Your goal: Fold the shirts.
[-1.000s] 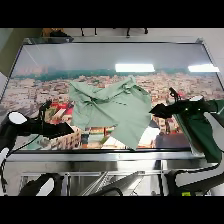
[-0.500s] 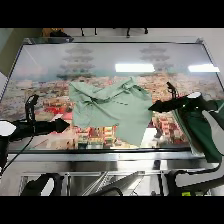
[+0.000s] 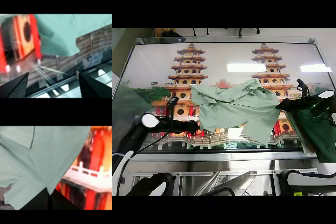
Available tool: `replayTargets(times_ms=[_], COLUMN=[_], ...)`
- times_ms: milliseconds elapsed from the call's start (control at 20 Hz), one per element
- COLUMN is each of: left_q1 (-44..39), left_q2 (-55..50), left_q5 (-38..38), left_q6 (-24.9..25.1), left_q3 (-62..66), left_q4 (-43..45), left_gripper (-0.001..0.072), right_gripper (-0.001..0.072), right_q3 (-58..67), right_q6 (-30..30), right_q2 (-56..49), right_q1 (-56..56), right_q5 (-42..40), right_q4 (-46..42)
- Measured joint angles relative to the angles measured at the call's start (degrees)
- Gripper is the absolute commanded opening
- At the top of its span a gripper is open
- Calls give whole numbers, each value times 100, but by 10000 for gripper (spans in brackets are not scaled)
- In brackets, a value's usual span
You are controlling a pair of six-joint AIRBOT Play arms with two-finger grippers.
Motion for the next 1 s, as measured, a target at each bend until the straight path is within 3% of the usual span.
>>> replayTargets(times_ms=[250, 300, 350, 450, 500, 800, 1000], left_q1=[-1075, -1169, -1228, -1305, -1329, -1355, -1032], left_q2=[-1239, -1484, -1703, -2116, -2282, -2485, -1633], left_q5=[518, 527, 492, 210, 35, -601, -1086], left_q6=[-332, -422, -542, -765, -846, -1040, -1056], left_q3=[645, 828, 1003, 1375, 1558, 2643, 3932], left_q4=[50, 140, 295, 748, 957, 1585, 1698], left_gripper=[669, 578, 335, 45, 14, 11, 12], right_gripper=[20, 19, 20, 19, 20, 19, 19], right_q3=[0, 0, 0, 0, 0, 24, 748], right_q6=[17, 17, 17, 17, 17, 15, -262], right_q2=[11, 11, 11, 11, 11, 70, 544], right_q1=[44, 46, 48, 48, 48, 46, -2], right_q5=[28, 42, 42, 42, 42, 59, 389], right_q4=[-20, -26, -35, -35, -35, 48, 1174])
